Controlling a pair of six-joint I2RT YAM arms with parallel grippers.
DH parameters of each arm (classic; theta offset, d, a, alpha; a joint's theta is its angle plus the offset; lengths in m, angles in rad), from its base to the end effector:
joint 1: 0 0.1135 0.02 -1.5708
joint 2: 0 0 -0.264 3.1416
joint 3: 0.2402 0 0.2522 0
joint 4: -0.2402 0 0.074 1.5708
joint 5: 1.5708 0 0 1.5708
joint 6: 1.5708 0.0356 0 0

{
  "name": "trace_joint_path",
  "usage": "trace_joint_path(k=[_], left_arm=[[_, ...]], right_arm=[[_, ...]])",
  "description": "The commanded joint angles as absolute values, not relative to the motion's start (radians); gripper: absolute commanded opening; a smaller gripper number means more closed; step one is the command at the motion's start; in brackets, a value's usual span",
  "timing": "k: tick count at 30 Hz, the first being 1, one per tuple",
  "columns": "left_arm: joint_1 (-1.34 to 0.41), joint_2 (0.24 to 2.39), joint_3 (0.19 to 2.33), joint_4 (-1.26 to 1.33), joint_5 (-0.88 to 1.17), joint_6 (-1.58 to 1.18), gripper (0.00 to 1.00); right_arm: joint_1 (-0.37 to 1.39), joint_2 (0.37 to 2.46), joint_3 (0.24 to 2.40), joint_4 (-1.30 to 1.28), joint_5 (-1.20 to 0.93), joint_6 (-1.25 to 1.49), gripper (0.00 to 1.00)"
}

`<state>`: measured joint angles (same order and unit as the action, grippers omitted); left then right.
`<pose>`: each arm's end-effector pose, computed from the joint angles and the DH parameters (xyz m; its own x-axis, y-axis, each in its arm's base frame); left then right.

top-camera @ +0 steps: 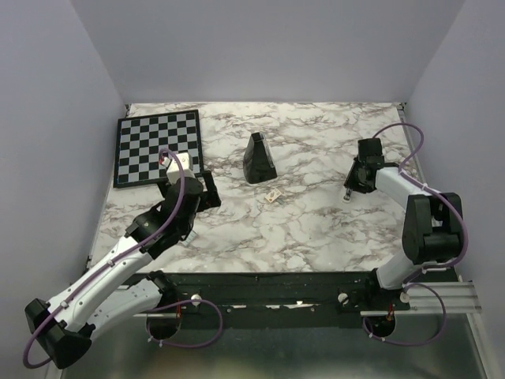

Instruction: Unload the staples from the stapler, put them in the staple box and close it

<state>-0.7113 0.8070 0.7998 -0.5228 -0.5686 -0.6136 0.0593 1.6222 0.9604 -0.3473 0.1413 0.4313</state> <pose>0.1432 -0.0981 0.3098 -0.4272 -0.2724 -0.8622 -0.0585 0.9599 -0.2743 0.3216 0.0141 0.1815 -0.7607 0.3695 -0.5337 0.3679 0.9228 0.1144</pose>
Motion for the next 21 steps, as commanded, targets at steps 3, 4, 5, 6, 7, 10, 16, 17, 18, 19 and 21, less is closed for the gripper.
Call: trace_joint_path(k=[3, 4, 5, 6, 7, 10, 16, 17, 18, 19, 21], left_arm=[[-0.674, 0.838, 0.801, -0.548, -0.600, -0.614, 0.99], [-0.663, 0.838, 0.805, -0.545, -0.589, -0.615, 0.99], [-0.635, 0.836, 0.805, -0.542, -0.560, -0.623, 0.99], [-0.615, 0.835, 0.805, -0.529, -0.543, -0.626, 0.99], [-0.597, 0.836, 0.805, -0.528, -0.525, -0.630, 0.99], [-0.476, 0.847, 0.808, -0.549, -0.422, -0.693, 0.99], [-0.099, 0.850, 0.743, -0.580, -0.152, -0.846, 0.99], [-0.063, 0.845, 0.735, -0.586, -0.144, -0.859, 0.99], [-0.026, 0.841, 0.726, -0.595, -0.141, -0.873, 0.99], [0.032, 0.839, 0.713, -0.601, -0.141, -0.896, 0.99], [0.072, 0.851, 0.703, -0.626, -0.158, -0.934, 0.99]], right_arm=[[0.060, 1.522, 0.982, -0.402, 0.124, 0.443, 0.45], [0.061, 1.508, 0.983, -0.423, 0.114, 0.442, 0.46], [0.063, 1.468, 0.980, -0.426, 0.080, 0.440, 0.47], [0.072, 1.445, 0.968, -0.423, 0.065, 0.433, 0.48], [0.083, 1.419, 0.962, -0.414, 0.049, 0.430, 0.49], [0.179, 1.303, 0.936, -0.349, -0.027, 0.403, 0.54], [0.455, 1.264, 0.899, -0.024, -0.285, 0.246, 0.57], [0.495, 1.291, 0.940, -0.012, -0.291, 0.214, 0.57], [0.568, 1.320, 0.966, -0.009, -0.301, 0.157, 0.57], [0.603, 1.398, 1.003, -0.011, -0.310, 0.134, 0.57], [0.684, 1.481, 1.115, -0.011, -0.357, 0.103, 0.58]])
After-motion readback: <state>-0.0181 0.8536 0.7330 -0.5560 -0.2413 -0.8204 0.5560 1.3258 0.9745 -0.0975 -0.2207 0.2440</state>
